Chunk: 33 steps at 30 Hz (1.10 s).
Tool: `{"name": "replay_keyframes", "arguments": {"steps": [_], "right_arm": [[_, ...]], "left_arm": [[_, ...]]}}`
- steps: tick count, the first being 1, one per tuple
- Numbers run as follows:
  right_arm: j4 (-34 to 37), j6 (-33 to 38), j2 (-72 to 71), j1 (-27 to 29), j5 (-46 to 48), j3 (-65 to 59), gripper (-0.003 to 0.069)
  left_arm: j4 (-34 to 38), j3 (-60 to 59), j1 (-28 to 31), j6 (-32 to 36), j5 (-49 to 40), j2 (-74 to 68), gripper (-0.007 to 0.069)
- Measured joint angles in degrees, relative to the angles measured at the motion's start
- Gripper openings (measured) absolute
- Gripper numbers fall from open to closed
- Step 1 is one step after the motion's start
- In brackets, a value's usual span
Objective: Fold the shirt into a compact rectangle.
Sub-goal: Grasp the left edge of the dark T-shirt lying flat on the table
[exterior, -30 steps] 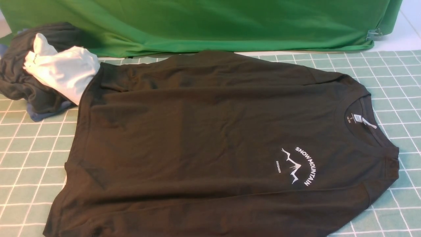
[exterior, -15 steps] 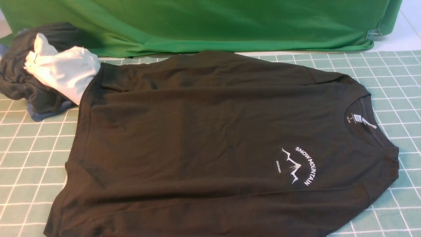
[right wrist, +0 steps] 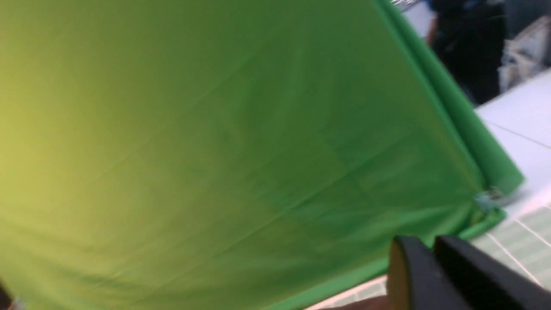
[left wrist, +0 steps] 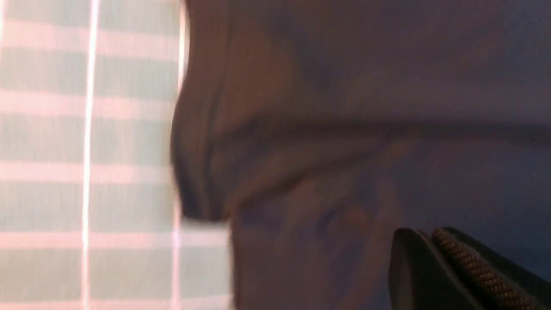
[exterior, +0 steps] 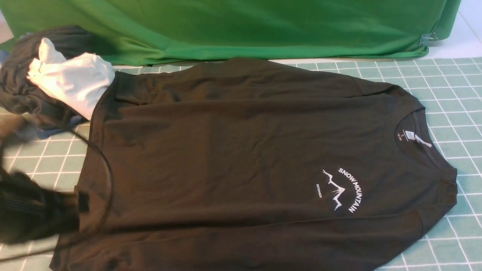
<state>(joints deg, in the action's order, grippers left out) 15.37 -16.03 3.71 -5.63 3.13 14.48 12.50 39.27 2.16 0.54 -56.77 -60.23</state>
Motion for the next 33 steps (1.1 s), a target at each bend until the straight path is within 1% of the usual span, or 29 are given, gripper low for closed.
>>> {"name": "replay_keyframes", "arguments": {"steps": [1,2,4,5,9,10,12,16,20,22,23,24,25,28,29,30,33], "right_arm": [[0.1,3.0,3.4,-1.5,3.6,4.3,0.0027],[0.1,3.8,4.5,-1.7,4.8,5.0,0.0026],[0.1,7.2,9.5,-3.8,9.5,10.2,0.002],[0.1,10.5,14.9,-5.5,13.8,13.8,0.002],[0.1,16.8,26.9,-10.2,23.6,20.9,0.002],[0.1,16.8,26.9,-10.5,23.9,21.1,0.002],[0.1,18.2,31.3,-12.4,25.7,22.5,0.002],[0.1,19.2,37.5,-17.0,26.9,23.1,0.0021],[0.1,19.3,40.3,-20.5,26.9,23.1,0.0023],[0.1,19.3,41.1,-22.0,26.3,23.1,0.0026],[0.1,19.4,41.2,-22.5,26.0,23.1,0.0026],[0.1,19.4,41.2,-22.7,25.9,23.1,0.0026],[0.2,19.4,41.3,-23.4,25.3,23.1,0.0026],[0.4,19.4,41.3,-24.2,23.8,23.1,0.0028],[0.4,19.4,41.3,-24.2,23.6,23.1,0.0028],[0.4,19.4,41.3,-24.2,23.2,23.1,0.0029],[0.5,19.4,41.3,-24.2,22.9,23.1,0.0029]], "left_arm": [[-1.8,-1.2,-0.9,-0.2,-0.3,-2.0,0.0003],[-2.1,-1.4,-1.1,-0.2,-0.3,-2.3,0.0002],[-3.8,-3.2,-3.1,-0.5,0.4,-4.0,0.0002],[-4.6,-4.7,-4.6,-0.5,1.7,-4.9,0.0002],[-6.5,-7.9,-8.6,-0.5,6.5,-5.9,0.0002],[-6.5,-8.0,-8.7,-0.5,6.8,-6.0,0.0002],[-7.5,-8.5,-9.3,-0.5,8.7,-6.0,0.0004],[-12.0,-8.6,-9.5,-0.5,14.2,-6.0,0.0052],[-13.6,-8.6,-9.5,-2.5,16.3,-6.0,0.0151],[-13.8,-8.6,-9.5,-3.1,16.4,-6.0,0.0248],[-13.8,-8.6,-9.5,-3.1,16.4,-6.0,0.0283],[-13.8,-8.6,-9.5,-3.1,16.4,-6.0,0.0292],[-13.8,-8.6,-9.5,-3.1,16.4,-6.5,0.0353],[-13.8,-8.6,-9.5,-3.1,16.5,-9.2,0.0479],[-13.8,-8.6,-9.5,-3.1,16.5,-9.7,0.0491],[-13.8,-8.6,-9.5,-3.1,16.6,-11.9,0.0533],[-13.8,-8.6,-9.5,-3.1,18.2,-15.7,0.0583]]}}
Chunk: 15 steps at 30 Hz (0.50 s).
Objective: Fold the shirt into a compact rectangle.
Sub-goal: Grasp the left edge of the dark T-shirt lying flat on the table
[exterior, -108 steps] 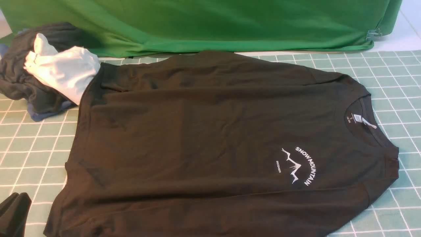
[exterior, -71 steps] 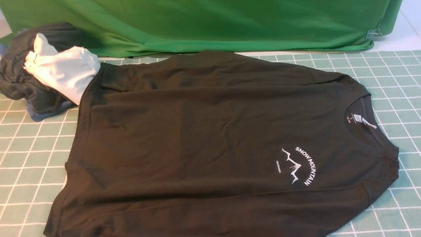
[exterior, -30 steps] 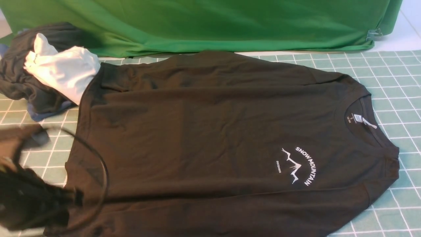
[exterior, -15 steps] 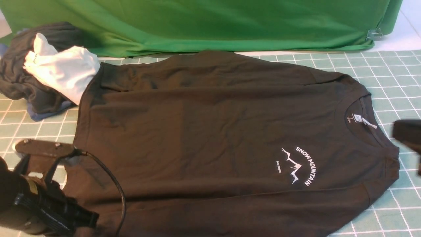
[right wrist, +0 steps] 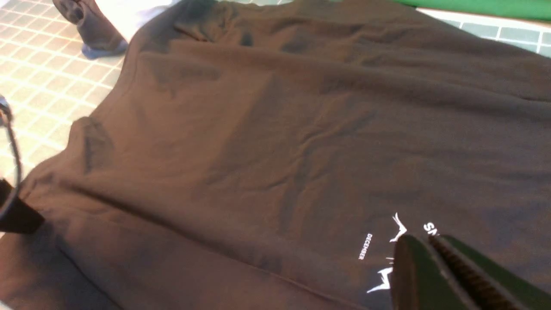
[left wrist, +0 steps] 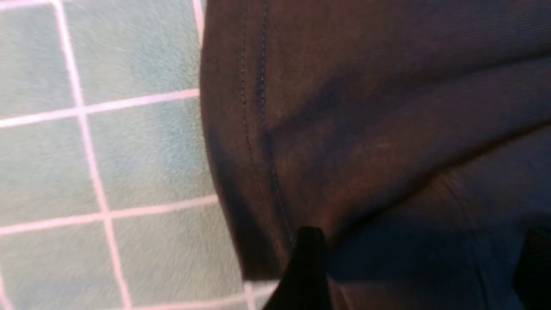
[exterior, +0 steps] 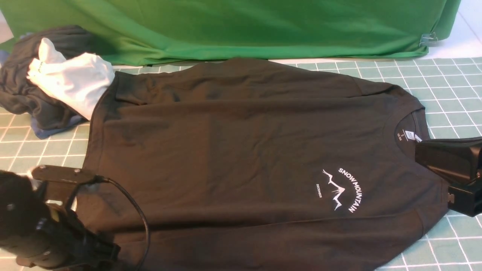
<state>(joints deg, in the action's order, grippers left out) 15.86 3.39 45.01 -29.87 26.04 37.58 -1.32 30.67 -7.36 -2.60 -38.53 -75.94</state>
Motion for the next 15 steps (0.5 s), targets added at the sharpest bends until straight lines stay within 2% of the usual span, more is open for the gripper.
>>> {"name": "replay_keyframes", "arguments": {"steps": [4,8,10,11,14,15], "right_arm": [[0.0,0.0,0.0,0.0,-0.1,0.0,0.003],[0.0,0.1,0.0,0.0,-0.1,0.0,0.0035],[0.0,0.1,0.0,0.0,-0.1,0.0,0.0038],[0.0,0.1,0.0,0.0,-0.1,0.0,0.0038],[0.0,0.1,0.0,0.0,-0.1,0.0,0.0038],[0.0,0.1,0.0,0.0,-0.1,0.0,0.0038]], "left_arm": [[0.6,0.0,0.0,0.0,1.9,-3.8,0.0599],[1.8,0.1,0.0,0.0,1.9,-5.5,0.0551],[2.2,0.1,0.0,0.4,1.3,-5.6,0.0484],[2.2,0.1,0.0,0.5,1.1,-5.6,0.0477],[2.7,1.1,-0.1,1.9,-4.0,-5.8,0.0295],[2.7,1.2,-0.1,2.0,-4.8,-5.8,0.0271]]}}
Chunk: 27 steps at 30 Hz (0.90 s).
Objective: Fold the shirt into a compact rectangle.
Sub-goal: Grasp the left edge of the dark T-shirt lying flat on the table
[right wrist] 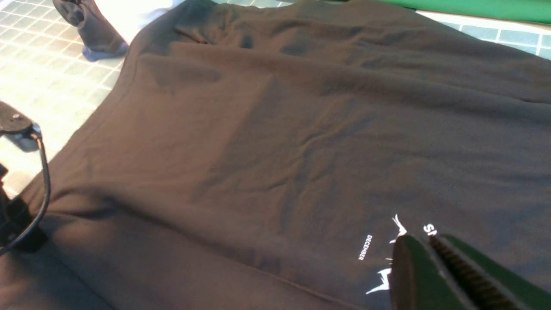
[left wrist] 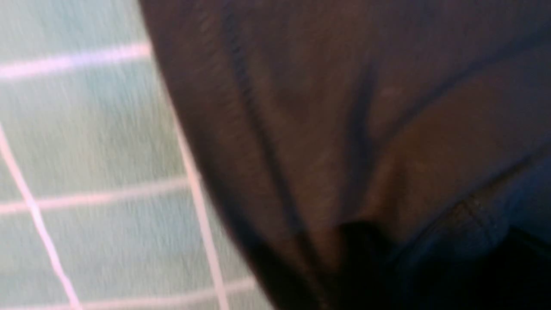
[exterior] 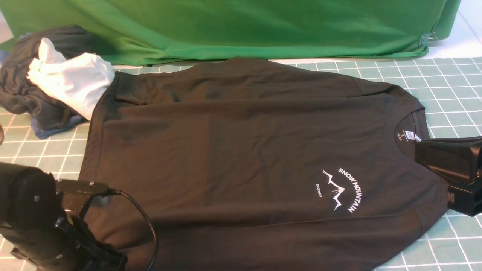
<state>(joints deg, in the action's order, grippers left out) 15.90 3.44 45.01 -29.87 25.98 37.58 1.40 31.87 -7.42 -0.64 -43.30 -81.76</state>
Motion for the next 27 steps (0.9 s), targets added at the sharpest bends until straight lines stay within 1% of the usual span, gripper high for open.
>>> {"name": "replay_keyframes", "arguments": {"steps": [1,2,3,4,5,6,12,15,16,17,22,23,25,27], "right_arm": [[0.0,0.0,0.0,0.0,0.0,0.0,0.0038],[0.0,0.0,0.0,0.0,0.0,0.0,0.0038],[0.0,0.0,0.0,0.0,0.0,0.0,0.0038],[0.0,0.0,0.0,0.0,0.0,0.0,0.0038],[0.0,0.0,0.0,0.0,0.0,0.0,0.0039],[0.0,0.0,0.0,0.0,0.0,0.0,0.0039],[0.0,0.0,0.0,0.0,0.0,0.0,0.0039],[0.0,0.0,0.0,0.0,0.0,0.0,0.0043],[0.0,0.0,0.0,0.0,0.0,0.0,0.0045],[0.0,0.0,0.0,0.0,0.0,0.0,0.0045],[0.0,0.0,0.0,0.0,0.0,0.0,0.0049],[0.0,0.0,0.0,0.0,0.0,0.0,0.0052],[0.0,0.0,0.0,0.0,0.0,0.0,0.0055],[0.0,0.0,0.0,0.0,0.0,0.0,0.0057]], "left_arm": [[0.1,1.0,0.0,0.3,-2.4,-0.1,0.0176],[0.1,1.8,0.0,0.6,-4.0,-0.1,0.012],[0.1,2.5,0.0,0.6,-5.3,-0.1,0.0081],[0.1,2.6,0.0,0.6,-5.5,-0.1,0.0081],[0.2,3.6,0.0,0.6,-7.0,-0.1,0.0057],[0.3,4.0,0.0,0.6,-7.7,-0.1,0.0055],[1.3,4.5,0.0,0.6,-10.1,-0.2,0.0055],[1.6,4.5,0.0,0.6,-10.8,-0.2,0.0073],[1.6,4.5,0.0,0.6,-10.8,-0.2,0.0104],[1.6,4.5,0.0,0.6,-10.8,-0.2,0.0104],[1.6,4.5,0.0,0.6,-11.4,-0.2,0.0307],[1.6,4.5,0.0,0.6,-11.7,-0.2,0.0377],[1.6,4.5,0.0,0.6,-12.7,-0.2,0.0431],[1.6,4.5,0.0,1.4,-13.7,-0.2,0.0458]]}}
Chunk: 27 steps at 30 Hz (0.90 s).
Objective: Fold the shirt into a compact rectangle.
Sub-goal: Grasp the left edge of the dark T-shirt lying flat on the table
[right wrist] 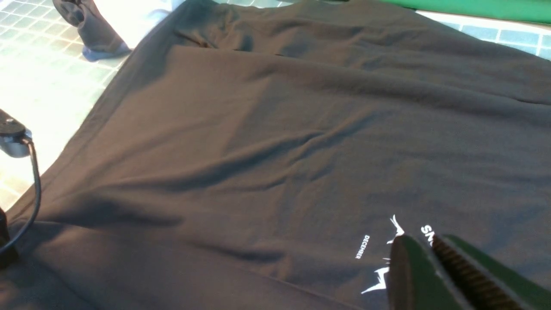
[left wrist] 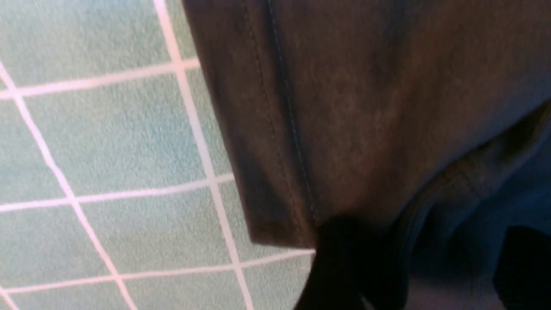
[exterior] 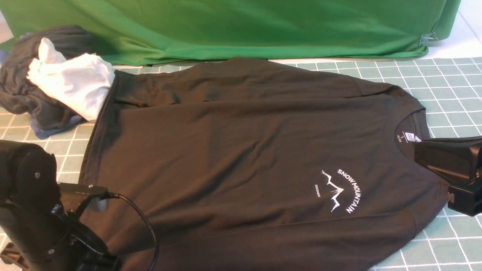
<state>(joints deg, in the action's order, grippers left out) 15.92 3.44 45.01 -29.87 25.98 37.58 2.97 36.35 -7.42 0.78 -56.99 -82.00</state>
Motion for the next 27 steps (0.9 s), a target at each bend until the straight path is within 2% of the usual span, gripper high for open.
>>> {"name": "replay_keyframes", "arguments": {"steps": [4,9,13,16,18,23,27], "right_arm": [[0.0,0.0,0.0,0.0,0.0,0.0,0.0057],[0.0,0.0,0.0,0.0,0.0,0.0,0.0057],[0.0,0.0,0.0,0.0,0.0,0.0,0.0057],[0.0,0.0,0.0,0.0,0.0,0.0,0.0057],[0.0,0.0,0.0,0.0,0.0,0.0,0.0059],[0.1,0.0,0.0,0.0,0.0,0.0,0.0064],[0.1,0.0,0.0,0.0,0.0,0.0,0.0068]], "left_arm": [[0.9,0.0,0.0,1.5,-0.8,0.0,0.0447],[1.8,0.0,0.0,2.5,0.3,0.0,0.0348],[1.5,0.0,0.0,2.6,2.9,-0.1,0.0167],[0.9,0.0,0.0,2.6,3.4,-0.1,0.0066],[0.6,0.0,0.0,2.6,3.3,-0.1,0.0027],[-1.9,0.0,0.0,1.5,1.2,-0.1,0.0041],[-3.0,0.0,0.0,-0.2,0.8,-0.1,0.0129]]}}
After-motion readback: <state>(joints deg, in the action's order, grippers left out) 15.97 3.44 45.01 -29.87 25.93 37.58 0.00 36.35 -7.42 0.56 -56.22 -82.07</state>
